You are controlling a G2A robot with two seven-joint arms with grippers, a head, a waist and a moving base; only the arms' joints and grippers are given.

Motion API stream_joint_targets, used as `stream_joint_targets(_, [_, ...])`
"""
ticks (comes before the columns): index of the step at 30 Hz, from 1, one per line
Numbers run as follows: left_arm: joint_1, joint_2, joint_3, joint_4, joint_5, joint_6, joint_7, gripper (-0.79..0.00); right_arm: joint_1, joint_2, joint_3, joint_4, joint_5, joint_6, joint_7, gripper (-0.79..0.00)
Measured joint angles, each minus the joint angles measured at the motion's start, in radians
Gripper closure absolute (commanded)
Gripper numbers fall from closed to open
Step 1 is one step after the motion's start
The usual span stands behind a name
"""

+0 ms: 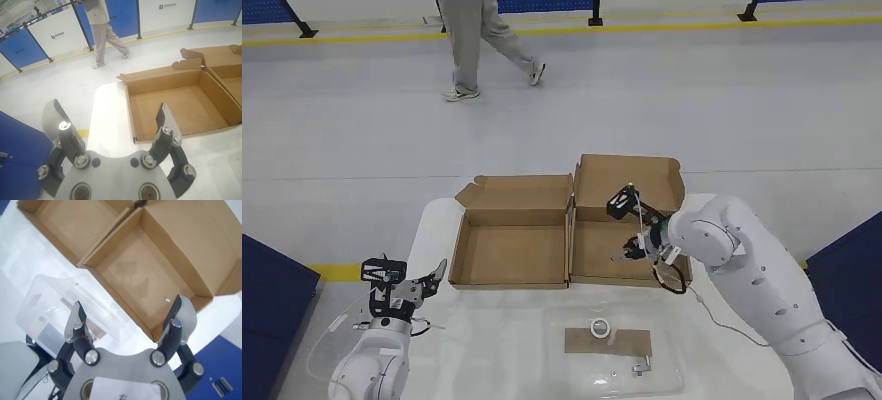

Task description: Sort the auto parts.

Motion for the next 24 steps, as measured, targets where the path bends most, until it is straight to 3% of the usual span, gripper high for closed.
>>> stream_joint_targets(4, [0.0,0.0,0.0,0.0,0.0,0.0,0.0,-0.785,0.009,0.018,-0.024,-0.082,0.099,-0.091,0.116,-0.785])
stream_joint_targets(7, [0.0,0.0,0.0,0.0,0.0,0.0,0.0,-0.785,0.02,0.04,-0.091,-0.132,0.119,-0.091,0.099,-0.785])
stream_joint_targets(18, [0.0,0.0,0.0,0.0,0.0,0.0,0.0,-0.785,0.017,0.042,-0.1,-0.141,0.12,-0.097,0.094,-0.785])
stream_joint_targets(22, [0.0,0.0,0.0,0.0,0.0,0.0,0.0,-0.785,0.052,0.061,-0.257,-0.204,0.016,-0.077,0.113,-0.785])
stream_joint_targets(24, [0.0,0.0,0.0,0.0,0.0,0.0,0.0,-0.785,0.093,0.074,-0.321,-0.213,0.034,-0.068,0.122,-0.785])
